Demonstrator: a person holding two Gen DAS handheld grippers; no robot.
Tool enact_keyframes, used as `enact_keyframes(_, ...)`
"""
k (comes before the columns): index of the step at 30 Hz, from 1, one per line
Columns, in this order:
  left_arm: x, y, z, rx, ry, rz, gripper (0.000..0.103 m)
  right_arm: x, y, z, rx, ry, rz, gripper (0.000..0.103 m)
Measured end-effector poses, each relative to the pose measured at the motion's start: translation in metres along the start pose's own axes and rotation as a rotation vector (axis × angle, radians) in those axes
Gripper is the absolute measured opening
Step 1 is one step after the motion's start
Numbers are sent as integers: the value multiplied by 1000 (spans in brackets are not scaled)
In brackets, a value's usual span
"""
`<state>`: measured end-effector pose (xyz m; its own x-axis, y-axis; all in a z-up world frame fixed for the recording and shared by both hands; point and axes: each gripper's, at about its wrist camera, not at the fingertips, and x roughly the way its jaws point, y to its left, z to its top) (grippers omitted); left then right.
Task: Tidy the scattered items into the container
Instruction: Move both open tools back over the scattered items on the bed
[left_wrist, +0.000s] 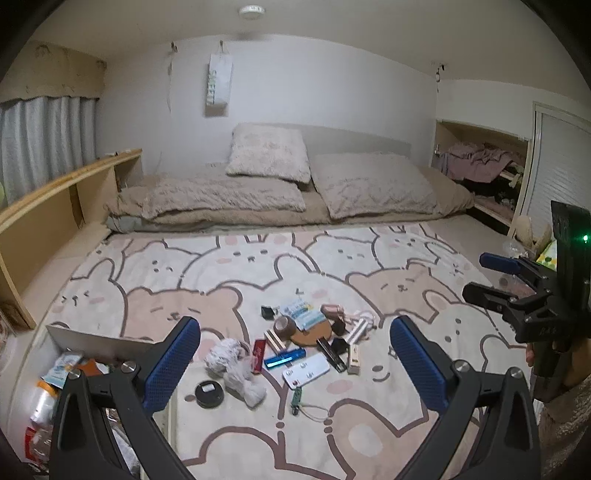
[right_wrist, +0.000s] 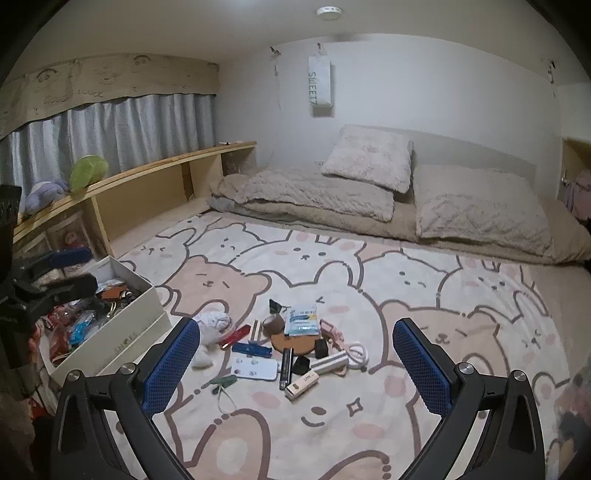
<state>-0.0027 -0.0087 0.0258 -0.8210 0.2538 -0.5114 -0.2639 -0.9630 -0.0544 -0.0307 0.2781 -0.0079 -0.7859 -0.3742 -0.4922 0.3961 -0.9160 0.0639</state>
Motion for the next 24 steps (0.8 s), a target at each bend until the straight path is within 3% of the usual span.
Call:
enact_keyframes(15,69,-4,-37,-7,126,17,103,45,-27,-42,61,87,-22,103)
enact_keyframes(24,104,11,-60,-69,200,17,103,71,-34,-67,103,136,-16,103)
